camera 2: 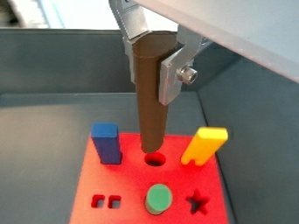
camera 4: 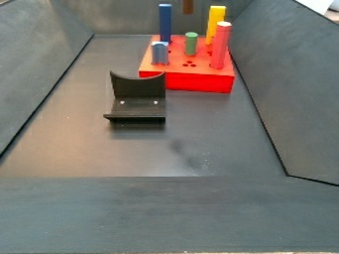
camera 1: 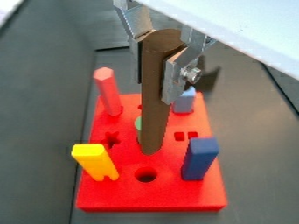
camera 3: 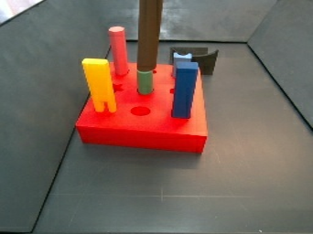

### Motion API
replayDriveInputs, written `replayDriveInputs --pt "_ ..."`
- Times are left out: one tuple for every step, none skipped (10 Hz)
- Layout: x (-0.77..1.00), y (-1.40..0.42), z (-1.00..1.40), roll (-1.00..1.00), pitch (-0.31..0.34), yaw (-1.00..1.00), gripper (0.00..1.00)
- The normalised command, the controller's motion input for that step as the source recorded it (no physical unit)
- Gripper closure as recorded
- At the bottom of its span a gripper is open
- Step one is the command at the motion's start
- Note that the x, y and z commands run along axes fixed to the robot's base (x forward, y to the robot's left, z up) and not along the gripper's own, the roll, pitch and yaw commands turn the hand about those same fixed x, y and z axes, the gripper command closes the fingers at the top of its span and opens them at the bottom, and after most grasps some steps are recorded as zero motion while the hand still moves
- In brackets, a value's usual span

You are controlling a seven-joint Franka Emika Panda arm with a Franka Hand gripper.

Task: Pick up the oval object. Move up. Move to above the board. Insert the oval object.
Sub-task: Insert the oval object.

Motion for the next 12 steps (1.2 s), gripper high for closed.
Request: replayDriveInputs --pt "0.00 0.00 -0.39 0.00 -0.021 -1.00 1.00" --pt "0.00 0.00 -0.41 0.00 -0.024 -1.00 1.00" --pt "0.00 0.00 -0.49 -0.02 -0.054 -1.00 1.00" --pt "0.00 0.00 -0.49 -0.02 -0.056 -1.00 1.00" --pt "0.00 0.00 -0.49 -0.02 -0.054 -1.00 1.00" --pt "0.00 0.00 -0.49 -0.02 -0.051 -1.00 1.00" --pt "0.00 0.00 -0.49 -0.02 -0.051 -1.00 1.00" --pt "0.00 0.00 -0.49 -0.01 -0.054 -1.00 1.00" --pt "0.00 0.00 -0.49 -0.01 -0.054 -1.00 1.00" --pt "0.00 0.00 -0.41 -0.04 -0.077 -1.00 1.00" --pt "0.00 -0.02 -0.04 -0.18 -0.186 -0.92 1.00" --pt "0.00 0.00 0.00 -0.29 -0.263 -0.75 1.00"
